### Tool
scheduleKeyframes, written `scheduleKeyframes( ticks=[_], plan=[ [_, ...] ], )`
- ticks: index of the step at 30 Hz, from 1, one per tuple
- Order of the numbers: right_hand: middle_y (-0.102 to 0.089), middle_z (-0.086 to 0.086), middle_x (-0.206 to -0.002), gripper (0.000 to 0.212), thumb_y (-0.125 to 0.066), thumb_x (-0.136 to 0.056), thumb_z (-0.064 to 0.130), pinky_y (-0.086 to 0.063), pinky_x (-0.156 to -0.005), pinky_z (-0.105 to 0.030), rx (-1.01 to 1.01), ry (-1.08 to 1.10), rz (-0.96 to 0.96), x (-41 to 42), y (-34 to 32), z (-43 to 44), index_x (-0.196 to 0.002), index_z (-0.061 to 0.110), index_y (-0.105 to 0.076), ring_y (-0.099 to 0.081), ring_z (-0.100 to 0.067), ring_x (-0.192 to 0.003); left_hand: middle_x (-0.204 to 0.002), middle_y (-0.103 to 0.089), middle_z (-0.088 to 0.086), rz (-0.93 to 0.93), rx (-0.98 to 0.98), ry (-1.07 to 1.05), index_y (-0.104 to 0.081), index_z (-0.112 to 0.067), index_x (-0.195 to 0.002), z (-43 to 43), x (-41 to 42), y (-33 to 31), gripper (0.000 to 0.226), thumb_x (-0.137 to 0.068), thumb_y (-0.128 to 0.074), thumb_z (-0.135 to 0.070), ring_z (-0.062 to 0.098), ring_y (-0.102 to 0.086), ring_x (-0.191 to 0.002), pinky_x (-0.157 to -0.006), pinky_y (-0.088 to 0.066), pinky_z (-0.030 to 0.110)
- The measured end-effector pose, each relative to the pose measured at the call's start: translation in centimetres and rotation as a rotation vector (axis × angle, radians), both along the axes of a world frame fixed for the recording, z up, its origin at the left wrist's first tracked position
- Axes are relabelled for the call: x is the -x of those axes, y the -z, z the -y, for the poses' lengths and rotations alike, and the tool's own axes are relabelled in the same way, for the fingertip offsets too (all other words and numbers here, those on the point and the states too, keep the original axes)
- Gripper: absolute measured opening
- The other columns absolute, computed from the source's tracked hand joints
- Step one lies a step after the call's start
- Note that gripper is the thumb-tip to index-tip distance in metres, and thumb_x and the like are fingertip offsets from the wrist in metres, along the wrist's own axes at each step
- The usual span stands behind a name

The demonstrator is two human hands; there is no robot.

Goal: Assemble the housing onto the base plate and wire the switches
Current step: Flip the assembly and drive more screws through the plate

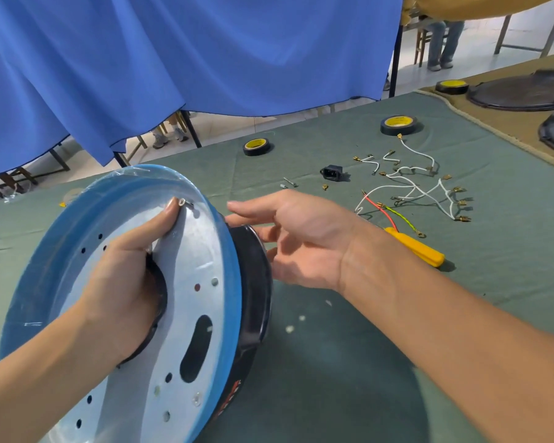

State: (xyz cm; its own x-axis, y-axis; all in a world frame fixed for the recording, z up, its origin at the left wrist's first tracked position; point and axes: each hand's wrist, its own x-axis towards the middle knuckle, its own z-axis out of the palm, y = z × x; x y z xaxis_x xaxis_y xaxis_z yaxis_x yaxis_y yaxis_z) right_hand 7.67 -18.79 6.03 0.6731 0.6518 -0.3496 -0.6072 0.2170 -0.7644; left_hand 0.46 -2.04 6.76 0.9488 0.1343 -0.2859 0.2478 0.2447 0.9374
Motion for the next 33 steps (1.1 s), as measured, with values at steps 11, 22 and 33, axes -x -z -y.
scheduleKeyframes(
  ticks=[11, 22, 33],
  plan=[
    [-0.071, -0.013, -0.073, 0.005, -0.073, -0.081, 0.004, -0.058, -0.074, -0.039, 0.008, 0.14, -0.203, 0.1, 1.4, -0.7, -0.08, 0.0, -0.07, -0.067, -0.022, -0.077, -0.095, -0.077, 0.006, -0.016, 0.022, 0.051, -0.082, -0.018, -0.082, 0.7, -0.9, 0.4, 0.031, -0.077, -0.063, -0.042, 0.023, -0.075, -0.077, -0.057, -0.059, 0.032],
    [-0.066, -0.015, -0.08, 0.007, -0.058, -0.088, -0.001, -0.057, -0.055, -0.029, 0.028, 0.098, -0.094, -0.4, 2.1, -1.1, -0.088, -0.001, -0.066, -0.063, -0.022, -0.058, -0.114, -0.073, 0.007, -0.131, 0.116, 0.054, -0.078, -0.016, -0.103, 1.1, -1.5, 1.2, 0.035, -0.086, -0.061, -0.041, 0.024, -0.071, -0.103, -0.087, -0.05, 0.041],
    [-0.059, -0.011, -0.073, 0.02, -0.047, -0.087, -0.001, -0.052, -0.06, -0.027, 0.049, -0.004, -0.103, -1.1, 2.2, -0.6, -0.073, 0.006, -0.059, -0.058, -0.021, -0.062, -0.132, -0.063, 0.006, -0.127, 0.196, 0.015, -0.067, -0.013, -0.125, 1.6, -2.6, 2.2, 0.045, -0.089, -0.062, -0.04, 0.026, -0.049, -0.133, -0.116, -0.027, 0.046]
  ],
)
